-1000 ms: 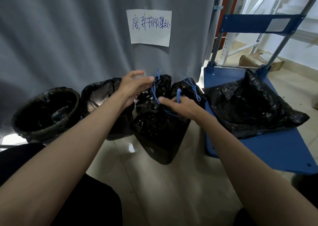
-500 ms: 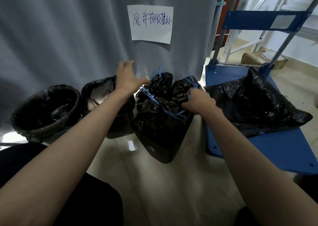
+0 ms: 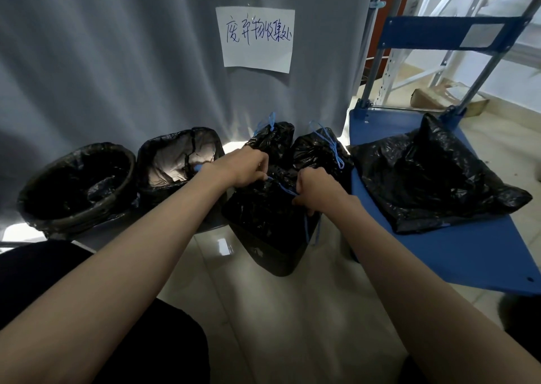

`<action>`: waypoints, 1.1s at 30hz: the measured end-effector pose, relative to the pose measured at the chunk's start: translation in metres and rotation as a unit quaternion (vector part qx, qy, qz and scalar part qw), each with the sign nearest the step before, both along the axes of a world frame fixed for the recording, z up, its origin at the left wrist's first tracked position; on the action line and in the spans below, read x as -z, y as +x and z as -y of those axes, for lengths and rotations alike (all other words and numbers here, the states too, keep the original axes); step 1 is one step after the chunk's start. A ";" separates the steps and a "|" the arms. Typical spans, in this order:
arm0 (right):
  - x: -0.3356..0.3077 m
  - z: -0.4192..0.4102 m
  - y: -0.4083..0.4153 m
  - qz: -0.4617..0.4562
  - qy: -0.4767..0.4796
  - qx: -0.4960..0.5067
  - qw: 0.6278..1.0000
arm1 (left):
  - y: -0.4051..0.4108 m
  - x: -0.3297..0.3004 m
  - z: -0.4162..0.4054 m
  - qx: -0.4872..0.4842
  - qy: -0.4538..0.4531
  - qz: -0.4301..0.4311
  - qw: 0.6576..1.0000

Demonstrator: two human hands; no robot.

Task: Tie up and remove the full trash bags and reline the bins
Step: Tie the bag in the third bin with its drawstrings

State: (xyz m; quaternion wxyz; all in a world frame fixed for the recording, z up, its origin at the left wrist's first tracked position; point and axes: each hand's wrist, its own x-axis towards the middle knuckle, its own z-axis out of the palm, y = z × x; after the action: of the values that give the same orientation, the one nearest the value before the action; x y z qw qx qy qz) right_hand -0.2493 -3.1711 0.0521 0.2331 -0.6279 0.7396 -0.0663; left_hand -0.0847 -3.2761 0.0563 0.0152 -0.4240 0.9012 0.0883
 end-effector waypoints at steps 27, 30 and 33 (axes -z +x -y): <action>-0.009 -0.007 -0.017 0.154 -0.042 -0.021 0.987 | -0.029 0.012 -0.041 -0.111 0.015 -0.140 0.984; -0.012 -0.006 -0.020 0.179 -0.031 -0.030 0.983 | -0.029 0.014 -0.043 -0.106 -0.003 -0.123 0.987; -0.013 -0.008 -0.024 0.195 0.036 -0.042 0.979 | -0.025 0.019 -0.044 -0.113 -0.036 -0.109 0.987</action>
State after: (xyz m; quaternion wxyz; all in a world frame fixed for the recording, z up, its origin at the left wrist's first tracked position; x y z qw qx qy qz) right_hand -0.2737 -3.1636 0.0648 0.3982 -0.6246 0.6547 -0.1506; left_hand -0.1099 -3.2322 0.0371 -0.1085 -0.5115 0.8462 0.1025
